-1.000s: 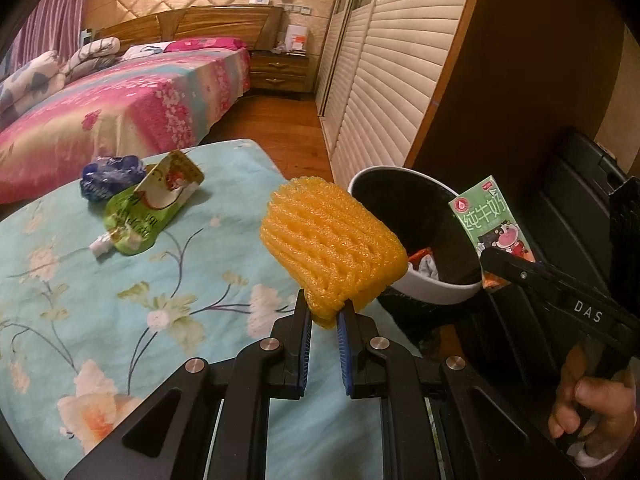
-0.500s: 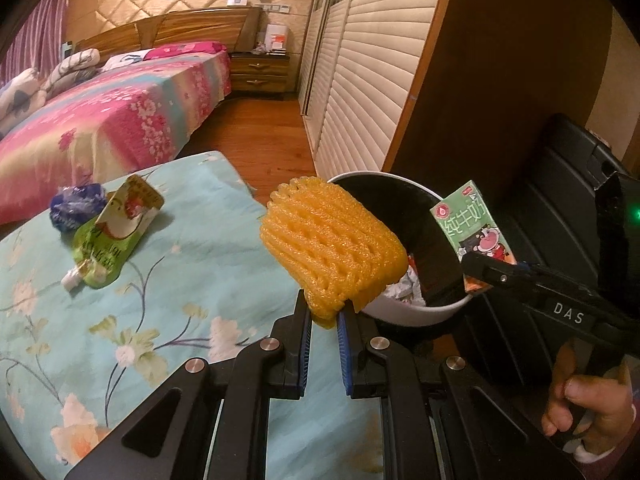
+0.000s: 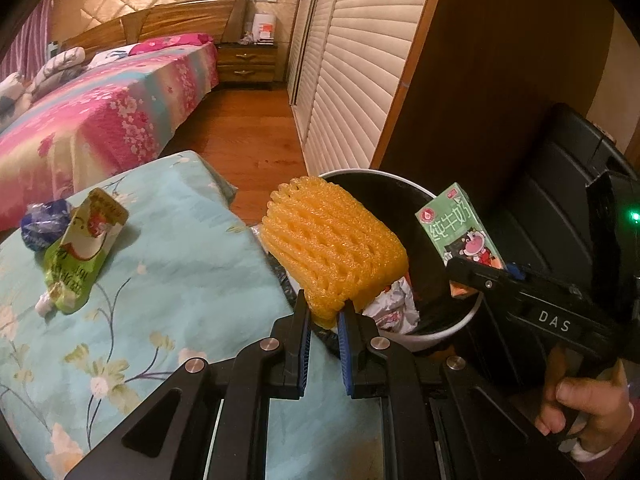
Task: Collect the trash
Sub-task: 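Carry the orange foam net and green carton over the bin with both tools, then open both tools to drop the orange foam net and green carton into the bin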
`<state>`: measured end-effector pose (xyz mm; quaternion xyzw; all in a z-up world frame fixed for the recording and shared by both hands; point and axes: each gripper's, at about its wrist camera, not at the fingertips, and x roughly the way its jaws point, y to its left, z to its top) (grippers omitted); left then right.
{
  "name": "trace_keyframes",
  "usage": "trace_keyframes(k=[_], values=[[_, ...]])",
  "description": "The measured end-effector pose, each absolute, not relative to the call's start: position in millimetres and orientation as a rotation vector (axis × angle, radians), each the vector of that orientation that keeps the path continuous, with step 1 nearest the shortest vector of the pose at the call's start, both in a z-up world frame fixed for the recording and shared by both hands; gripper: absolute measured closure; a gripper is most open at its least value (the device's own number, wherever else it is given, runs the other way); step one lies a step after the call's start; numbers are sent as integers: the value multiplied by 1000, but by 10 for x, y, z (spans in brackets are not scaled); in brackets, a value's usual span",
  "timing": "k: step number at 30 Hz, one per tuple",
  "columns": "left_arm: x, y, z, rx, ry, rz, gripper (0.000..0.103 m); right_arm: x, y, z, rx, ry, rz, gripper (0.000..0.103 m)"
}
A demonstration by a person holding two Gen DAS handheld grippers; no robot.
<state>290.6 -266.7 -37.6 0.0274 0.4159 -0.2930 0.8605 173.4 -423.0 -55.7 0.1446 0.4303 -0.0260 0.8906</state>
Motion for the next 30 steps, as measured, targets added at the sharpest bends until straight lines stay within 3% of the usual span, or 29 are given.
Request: trace_keyframes(k=[19,22,26,30], values=[[3097,-2992,-408,113,915,-639,91,1985,-4423,-630,332,966,-51,69],[3099,-3034,-400,120,915,-649,86,2013,-4457,-644,343,972,-51,67],[3061,-3070,-383,136,905,-639,61,2010,-4490,-646,355,972,-53,66],[3012,-3020,-363,131,888,-629,59,1976,-4523,-625,365,961,-63,65]])
